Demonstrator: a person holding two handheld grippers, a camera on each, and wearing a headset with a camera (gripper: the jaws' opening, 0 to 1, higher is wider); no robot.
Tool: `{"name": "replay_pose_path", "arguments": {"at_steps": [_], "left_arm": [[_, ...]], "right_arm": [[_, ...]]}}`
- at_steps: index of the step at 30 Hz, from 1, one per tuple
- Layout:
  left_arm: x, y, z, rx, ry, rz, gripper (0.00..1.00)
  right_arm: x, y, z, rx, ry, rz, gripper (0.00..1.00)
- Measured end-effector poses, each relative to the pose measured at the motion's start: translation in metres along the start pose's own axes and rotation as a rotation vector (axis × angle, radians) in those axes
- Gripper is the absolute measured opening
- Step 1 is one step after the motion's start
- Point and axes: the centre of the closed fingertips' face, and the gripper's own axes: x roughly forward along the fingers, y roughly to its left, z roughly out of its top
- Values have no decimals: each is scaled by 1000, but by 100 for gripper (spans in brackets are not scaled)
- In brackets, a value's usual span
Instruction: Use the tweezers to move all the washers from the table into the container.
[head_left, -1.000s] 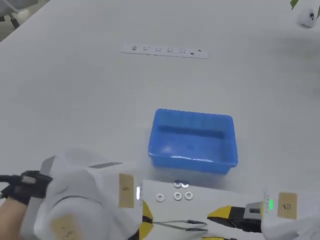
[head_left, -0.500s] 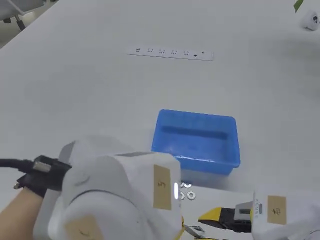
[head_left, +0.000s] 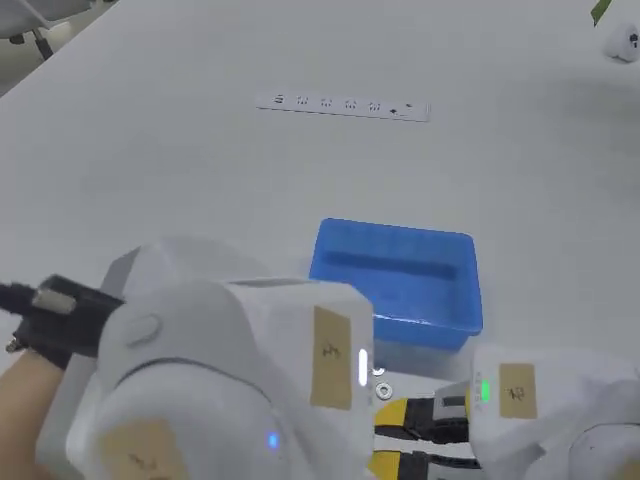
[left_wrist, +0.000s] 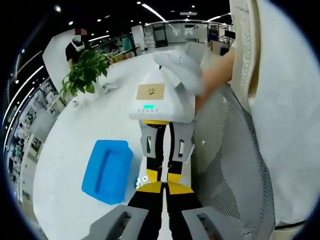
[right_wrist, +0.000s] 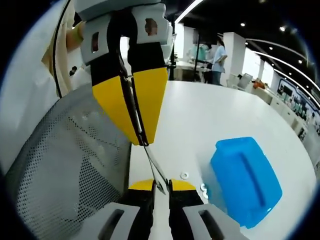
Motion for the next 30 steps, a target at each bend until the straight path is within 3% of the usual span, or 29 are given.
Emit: {"name": "replay_pose_path", "arguments": {"at_steps": [4, 6, 11, 16, 22, 30], "left_arm": [[-2, 16, -10, -23, 12, 16, 0], [-1, 23, -18, -26, 40, 20, 0], [-2, 36, -27, -45, 63, 22, 0], [-1, 40, -31, -61, 75, 8, 0], [-3, 43, -27, -104, 43, -33, 0], [-2, 43, -32, -68, 81, -51, 0]], "right_arm": [[12, -13, 7, 12, -15, -5, 6], [19, -20, 7, 10, -1, -12, 7], [29, -31, 11, 1, 12, -16, 7], [33, -31, 10, -3, 17, 0, 7], [31, -29, 10, 40, 15, 18, 7], [32, -31, 6, 65, 12, 18, 7]]}}
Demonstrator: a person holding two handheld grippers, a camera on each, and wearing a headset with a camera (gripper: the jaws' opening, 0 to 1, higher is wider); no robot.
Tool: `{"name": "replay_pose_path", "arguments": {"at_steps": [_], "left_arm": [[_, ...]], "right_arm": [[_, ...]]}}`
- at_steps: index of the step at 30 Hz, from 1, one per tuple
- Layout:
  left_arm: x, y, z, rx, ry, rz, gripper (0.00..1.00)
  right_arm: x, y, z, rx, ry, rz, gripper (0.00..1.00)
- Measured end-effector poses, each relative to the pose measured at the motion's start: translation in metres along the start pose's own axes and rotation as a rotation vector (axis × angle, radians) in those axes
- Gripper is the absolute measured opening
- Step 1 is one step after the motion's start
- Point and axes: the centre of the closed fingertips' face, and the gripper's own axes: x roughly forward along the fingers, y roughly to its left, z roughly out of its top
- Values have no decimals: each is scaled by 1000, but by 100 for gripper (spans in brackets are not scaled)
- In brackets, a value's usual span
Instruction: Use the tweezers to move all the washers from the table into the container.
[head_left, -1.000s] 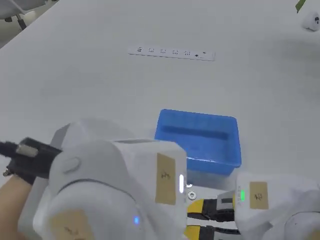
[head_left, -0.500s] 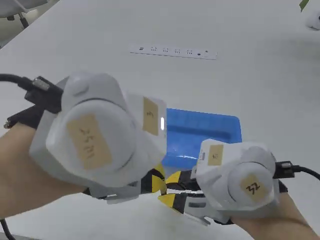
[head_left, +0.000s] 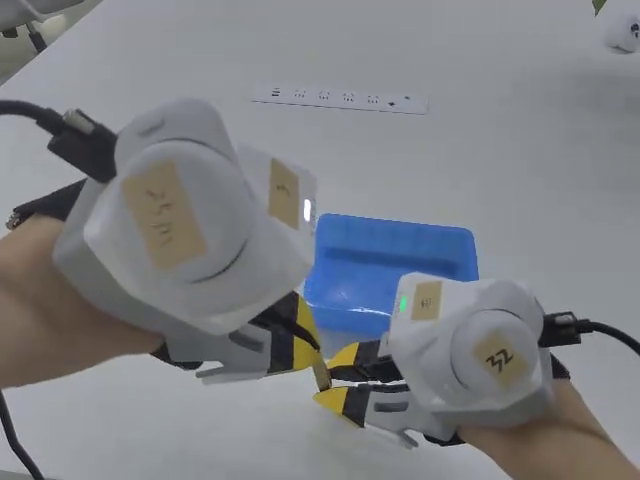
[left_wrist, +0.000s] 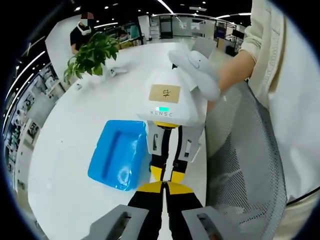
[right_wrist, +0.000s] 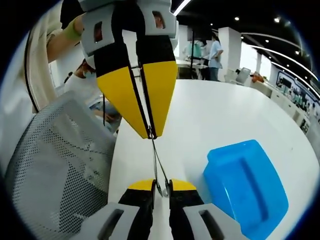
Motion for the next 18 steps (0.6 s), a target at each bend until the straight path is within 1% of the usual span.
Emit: {"name": "replay_pose_path", "arguments": {"at_steps": [3, 6, 8, 10, 11, 12, 15, 17, 18], "left_arm": [[-1, -2, 2, 18, 6, -6, 0], [0, -4, 2, 27, 14, -13, 0], [0, -3, 2, 47, 16, -1, 0], [2, -5, 1, 35, 16, -21, 0], [2, -4, -1, 31, 18, -21, 0], [2, -3, -1, 28, 13, -22, 0], [1, -2, -1, 20, 10, -26, 0], [2, -1, 0, 9, 1, -39, 0], [3, -2, 3, -13, -17, -57, 0]], "right_arm": [[0, 2, 2, -1, -6, 6, 7], [1, 3, 2, -6, -5, 10, 7], [2, 3, 2, -10, -7, 7, 7], [2, 2, 1, -15, 4, 6, 7], [2, 3, -1, -14, 9, 10, 7], [3, 2, 0, -3, 0, 9, 7], [3, 1, -3, 6, 10, 11, 7], [2, 2, -2, -10, 10, 20, 8], [1, 4, 1, -31, 3, 32, 9]]}}
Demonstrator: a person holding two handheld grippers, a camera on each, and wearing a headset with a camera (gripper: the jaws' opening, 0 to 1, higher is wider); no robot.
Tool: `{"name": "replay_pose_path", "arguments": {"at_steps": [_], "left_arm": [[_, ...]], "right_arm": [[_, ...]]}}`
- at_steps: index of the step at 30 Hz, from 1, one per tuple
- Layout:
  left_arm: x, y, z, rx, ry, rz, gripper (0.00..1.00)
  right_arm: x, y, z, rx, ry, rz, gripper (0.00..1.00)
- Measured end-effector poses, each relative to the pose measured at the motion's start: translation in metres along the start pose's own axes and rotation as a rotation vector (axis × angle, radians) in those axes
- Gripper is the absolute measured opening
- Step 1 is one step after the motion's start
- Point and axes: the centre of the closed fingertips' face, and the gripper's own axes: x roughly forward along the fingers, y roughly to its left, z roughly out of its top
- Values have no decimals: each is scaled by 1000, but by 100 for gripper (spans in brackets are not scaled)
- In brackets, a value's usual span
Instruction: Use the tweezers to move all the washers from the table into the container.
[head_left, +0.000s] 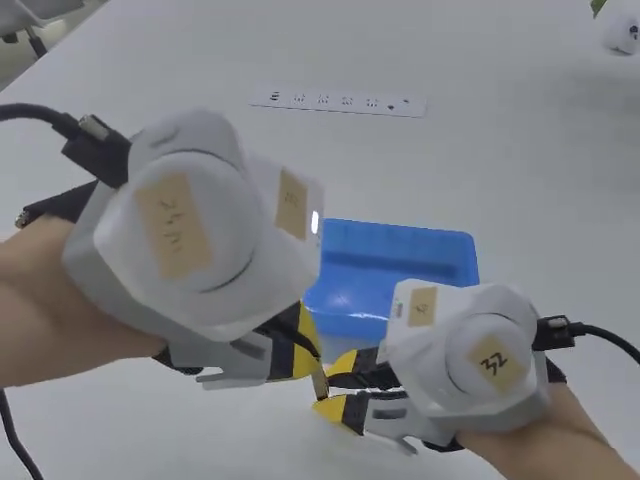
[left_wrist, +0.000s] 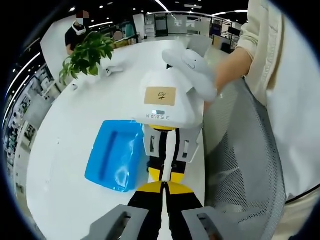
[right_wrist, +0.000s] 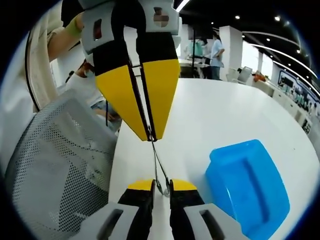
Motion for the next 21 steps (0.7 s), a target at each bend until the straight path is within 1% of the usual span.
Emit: {"name": "replay_pose_path", "arguments": {"at_steps": [1, 2, 4, 5, 6, 7, 8, 9, 10, 11, 12, 13, 14, 15, 16, 17, 18, 19, 20, 21], "left_arm": [[1, 0, 1, -19, -13, -7, 0], [1, 2, 1, -27, -16, -11, 0], [2, 5, 1, -30, -12, -16, 0], [2, 6, 2, -32, -11, -18, 0], [2, 6, 2, -36, -7, -23, 0], [3, 7, 2, -40, -6, -29, 0], [3, 6, 2, -43, -4, -33, 0], [5, 5, 1, -48, -4, -42, 0], [6, 4, 0, -52, -6, -45, 0], [8, 6, -3, -53, -6, -37, 0], [10, 6, -5, -59, -7, -37, 0], [11, 5, -6, -82, -28, -36, 0], [12, 4, -6, -92, -45, -35, 0], [12, 7, -5, -110, -83, -9, 0], [12, 7, -6, -124, -101, 4, 0], [10, 6, -8, -155, -119, 1, 0], [9, 7, -9, -175, -138, 12, 3], [7, 8, -9, -195, -158, 26, 7], [5, 10, -11, -235, -187, 50, 14], [3, 10, -12, -259, -205, 60, 18]], "right_arm": [[0, 1, 1, -12, 2, 9, 10], [-1, 2, 3, -22, 0, 20, 11], [-2, 3, 10, -30, -7, 29, 13], [-2, 5, 16, -41, -26, 44, 13], [-2, 3, 17, -40, -23, 38, 13], [-1, 3, 19, -47, -30, 45, 12], [0, 2, 18, -65, -22, 47, 10], [1, -1, 16, -87, -7, 42, 4], [1, 1, 15, -105, -9, 67, 4], [3, -2, 16, -69, -24, 61, 4], [3, -1, 17, -25, -38, 75, 4], [4, -2, 17, -32, -44, 85, 3], [4, -1, 17, -30, -49, 93, 3], [3, -1, 17, -28, -50, 88, 3], [3, -1, 17, -23, -51, 83, 2], [3, -1, 17, -24, -49, 85, 2], [3, -2, 17, -23, -46, 78, 2], [3, -5, 17, -6, -51, 71, 1], [4, -6, 17, 16, -60, 71, 1], [3, -9, 18, 43, -76, 59, 1]]}}
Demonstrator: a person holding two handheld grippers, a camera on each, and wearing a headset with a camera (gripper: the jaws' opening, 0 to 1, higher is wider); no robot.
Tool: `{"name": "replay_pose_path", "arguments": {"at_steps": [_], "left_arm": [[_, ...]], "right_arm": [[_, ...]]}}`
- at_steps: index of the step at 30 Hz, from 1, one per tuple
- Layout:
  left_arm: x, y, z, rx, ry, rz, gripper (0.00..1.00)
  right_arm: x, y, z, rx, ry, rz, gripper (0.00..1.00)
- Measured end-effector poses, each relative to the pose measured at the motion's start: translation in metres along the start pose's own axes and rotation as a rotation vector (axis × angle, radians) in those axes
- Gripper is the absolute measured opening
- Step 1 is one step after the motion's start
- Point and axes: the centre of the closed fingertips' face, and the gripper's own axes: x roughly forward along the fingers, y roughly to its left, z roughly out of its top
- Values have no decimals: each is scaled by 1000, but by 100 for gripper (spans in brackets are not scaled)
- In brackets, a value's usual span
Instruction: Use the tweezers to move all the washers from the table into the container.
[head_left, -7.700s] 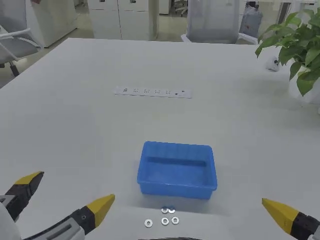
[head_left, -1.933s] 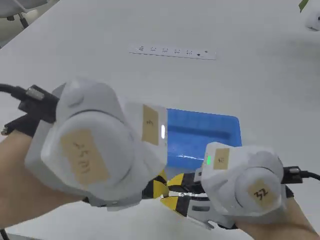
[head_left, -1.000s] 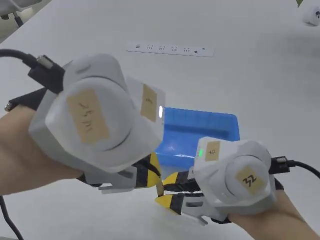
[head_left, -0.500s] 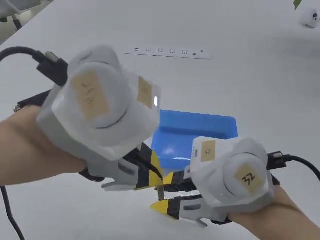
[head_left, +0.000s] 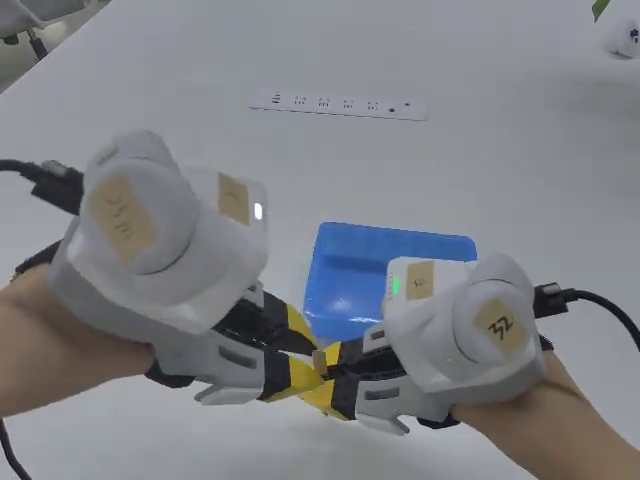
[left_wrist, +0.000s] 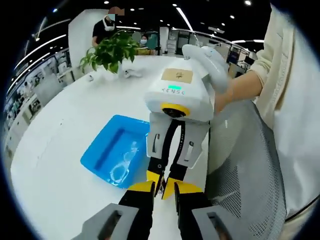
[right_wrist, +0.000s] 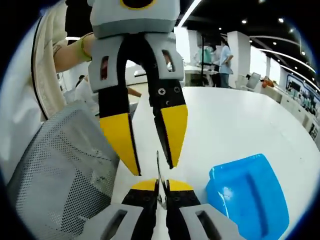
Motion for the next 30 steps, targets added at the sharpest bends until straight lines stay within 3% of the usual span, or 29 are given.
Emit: {"name": "replay_pose_path", "arguments": {"at_steps": [2, 5, 8, 11, 13, 18, 20, 22, 24, 30], "left_arm": [[-4, 4, -2, -41, -55, 55, 29], [-8, 1, -10, -122, -113, 118, 46], [-11, -5, -15, -196, -191, 172, 55], [-12, -9, -23, -204, -244, 239, 64], [-12, -8, -28, -232, -268, 287, 70], [-22, -2, -29, -307, -383, 381, 84], [-27, 5, -26, -280, -405, 429, 88], [-29, 10, -25, -258, -424, 463, 90], [-27, 11, -29, -263, -392, 463, 92], [-38, 18, -24, -272, -451, 521, 95]], "right_arm": [[-2, -5, 0, 74, -30, -19, 1], [-6, -13, 0, 211, -100, -37, 1], [-13, -18, -1, 324, -156, -36, 2], [-25, -23, 2, 401, -226, -32, 2], [-35, -25, 5, 425, -256, -36, 2], [-58, -31, 15, 489, -324, -52, 2], [-69, -35, 19, 511, -352, -64, 2], [-80, -40, 24, 521, -381, -81, 2], [-89, -43, 27, 493, -397, -99, 2], [-117, -67, 25, 455, -413, -236, 2]]}}
